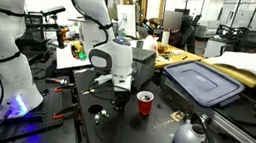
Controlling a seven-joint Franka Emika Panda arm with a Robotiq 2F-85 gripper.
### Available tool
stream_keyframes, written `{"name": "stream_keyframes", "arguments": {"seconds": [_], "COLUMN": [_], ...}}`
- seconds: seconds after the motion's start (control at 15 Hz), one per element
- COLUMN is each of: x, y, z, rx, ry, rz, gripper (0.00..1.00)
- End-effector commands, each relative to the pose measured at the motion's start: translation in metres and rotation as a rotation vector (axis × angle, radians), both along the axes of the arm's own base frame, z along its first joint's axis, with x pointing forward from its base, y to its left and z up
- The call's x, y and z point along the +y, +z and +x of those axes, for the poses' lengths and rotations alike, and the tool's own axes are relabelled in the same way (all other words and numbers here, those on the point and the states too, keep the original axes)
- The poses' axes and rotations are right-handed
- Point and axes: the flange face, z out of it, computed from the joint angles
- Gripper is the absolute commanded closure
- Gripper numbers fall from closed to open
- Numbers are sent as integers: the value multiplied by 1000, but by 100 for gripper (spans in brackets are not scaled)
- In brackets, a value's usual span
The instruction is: Put one piece of candy in the red cup.
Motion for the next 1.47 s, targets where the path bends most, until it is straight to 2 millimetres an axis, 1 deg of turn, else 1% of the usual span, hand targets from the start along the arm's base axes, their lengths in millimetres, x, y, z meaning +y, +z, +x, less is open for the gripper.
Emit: {"name": "stream_keyframes", "arguments": {"seconds": [0.0, 0.33, 0.8, 1.13, 1.4], "x": [8, 14, 26, 24, 22], "y": [-3, -1, 15, 35, 59], "z": [0, 0, 2, 5, 2], "rx": [32, 40, 56, 65, 101], "ry": [-19, 34, 146, 207, 278], "rz": [11, -5, -69, -100, -123], "gripper": [100, 100, 100, 100, 100]}}
